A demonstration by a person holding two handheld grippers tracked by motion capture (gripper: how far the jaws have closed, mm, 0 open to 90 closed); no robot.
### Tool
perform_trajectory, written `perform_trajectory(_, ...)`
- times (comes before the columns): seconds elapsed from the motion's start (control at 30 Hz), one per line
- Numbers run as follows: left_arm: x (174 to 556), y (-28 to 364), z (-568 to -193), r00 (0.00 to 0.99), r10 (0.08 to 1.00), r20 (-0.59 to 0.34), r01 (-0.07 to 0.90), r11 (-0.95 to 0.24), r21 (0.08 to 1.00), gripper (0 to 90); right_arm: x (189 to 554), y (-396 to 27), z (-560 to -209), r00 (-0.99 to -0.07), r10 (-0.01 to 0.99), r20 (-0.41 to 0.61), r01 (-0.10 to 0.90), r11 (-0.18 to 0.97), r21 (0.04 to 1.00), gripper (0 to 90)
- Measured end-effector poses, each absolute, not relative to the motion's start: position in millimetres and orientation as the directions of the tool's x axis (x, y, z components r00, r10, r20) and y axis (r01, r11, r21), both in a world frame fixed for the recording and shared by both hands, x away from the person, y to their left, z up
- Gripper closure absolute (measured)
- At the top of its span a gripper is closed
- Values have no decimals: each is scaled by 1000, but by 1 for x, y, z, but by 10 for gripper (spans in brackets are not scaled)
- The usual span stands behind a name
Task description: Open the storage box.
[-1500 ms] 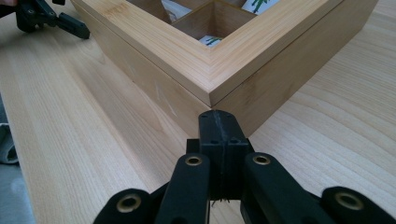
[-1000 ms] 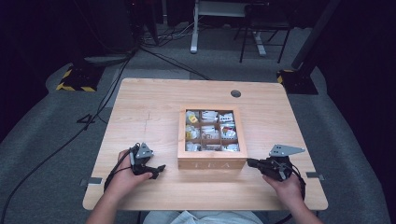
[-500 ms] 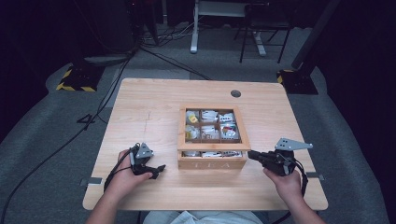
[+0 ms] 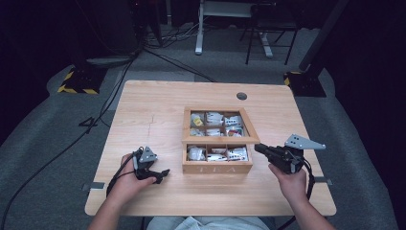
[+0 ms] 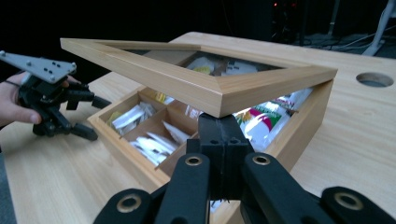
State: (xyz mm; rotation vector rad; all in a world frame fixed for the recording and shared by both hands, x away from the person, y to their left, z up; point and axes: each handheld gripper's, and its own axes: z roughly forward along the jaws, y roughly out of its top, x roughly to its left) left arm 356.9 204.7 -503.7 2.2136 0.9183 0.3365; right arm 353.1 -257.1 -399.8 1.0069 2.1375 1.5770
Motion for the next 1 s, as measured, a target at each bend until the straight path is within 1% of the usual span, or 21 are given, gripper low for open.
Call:
perform_trajectory(0.03,357,205,-503,715,699,-17,510,-505,696,192,354,-256,-399,-705,691,160,357,152,921,900)
perform_trajectory(0.33,358,205,-503,716,698,-19,511,-505,696,192,364,-252,-386,-720,683,123,332,185,925,900)
perform_trajectory(0.53,358,205,-503,717,697,-22,511,-503,697,192,371,-249,-377,-723,681,115,323,187,928,900)
perform_trajectory(0.87,361,205,-503,716,698,-23,513,-503,695,192,385,-245,-358,-726,684,68,279,203,939,900)
perform_trajectory(1.0,363,204,-503,717,696,-25,513,-503,695,192,390,-245,-353,-722,688,69,274,194,942,900)
